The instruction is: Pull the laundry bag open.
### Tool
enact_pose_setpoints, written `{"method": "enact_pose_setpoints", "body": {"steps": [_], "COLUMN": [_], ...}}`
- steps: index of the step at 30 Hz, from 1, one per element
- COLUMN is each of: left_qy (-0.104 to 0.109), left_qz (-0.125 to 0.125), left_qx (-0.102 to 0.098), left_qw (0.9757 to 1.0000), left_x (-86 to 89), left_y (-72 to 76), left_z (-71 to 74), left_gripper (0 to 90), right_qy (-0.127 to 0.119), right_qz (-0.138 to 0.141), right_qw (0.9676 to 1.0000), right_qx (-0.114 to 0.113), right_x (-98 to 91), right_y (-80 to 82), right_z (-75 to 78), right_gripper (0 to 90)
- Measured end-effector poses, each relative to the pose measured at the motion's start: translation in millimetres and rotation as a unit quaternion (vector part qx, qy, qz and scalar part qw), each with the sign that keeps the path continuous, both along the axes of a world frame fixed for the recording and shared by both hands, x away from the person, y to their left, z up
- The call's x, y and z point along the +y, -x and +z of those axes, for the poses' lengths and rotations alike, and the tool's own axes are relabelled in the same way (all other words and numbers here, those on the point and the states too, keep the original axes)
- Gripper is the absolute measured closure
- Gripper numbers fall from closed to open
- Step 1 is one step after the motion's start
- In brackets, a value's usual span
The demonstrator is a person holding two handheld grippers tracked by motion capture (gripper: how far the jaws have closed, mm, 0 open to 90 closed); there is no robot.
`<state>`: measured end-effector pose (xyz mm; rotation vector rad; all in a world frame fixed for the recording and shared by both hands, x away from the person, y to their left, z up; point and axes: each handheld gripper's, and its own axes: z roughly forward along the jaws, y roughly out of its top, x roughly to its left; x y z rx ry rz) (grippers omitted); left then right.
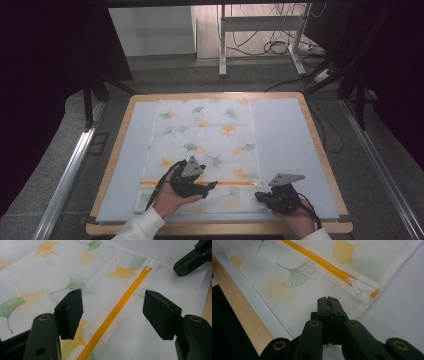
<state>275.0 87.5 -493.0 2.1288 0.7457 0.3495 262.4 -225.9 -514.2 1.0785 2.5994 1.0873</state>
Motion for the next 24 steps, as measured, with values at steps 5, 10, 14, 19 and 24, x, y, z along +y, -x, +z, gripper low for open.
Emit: {"method": "enact_pose_setpoints", "body": {"steps": [5, 10, 14, 19, 24], "left_qy": [0.002, 0.004, 0.006, 0.013, 0.005], "left_qz": [-0.008, -0.018, -0.018, -0.022, -0.032], "left_qx": [0.004, 0.007, 0.009, 0.014, 0.015], "left_qw": [1.0, 0.9998, 0.9998, 0.9996, 0.9994], "left_x": [-9.4, -19.7, -23.2, -31.5, -45.1], "left_y": [-4.0, -8.3, -9.7, -13.1, -14.2], "left_z": [-0.7, -1.4, -2.0, -2.2, -4.2], "left_gripper": [32.6, 32.7, 33.0, 33.3, 33.6], "right_qy": [0.001, 0.001, 0.001, 0.005, 0.011], "right_qz": [0.003, 0.002, 0.001, 0.0, 0.004], "right_qw": [1.0, 1.0, 1.0, 1.0, 0.9999], "right_qx": [0.002, 0.001, 0.002, 0.002, 0.001], "right_x": [0.8, -0.3, -0.1, 0.3, 3.0], "right_y": [-0.2, -1.0, -1.6, -1.8, -2.6], "right_z": [-0.5, -0.3, -0.3, -0.8, -1.8], "right_gripper": [87.8, 87.8, 87.8, 87.9, 87.8]}}
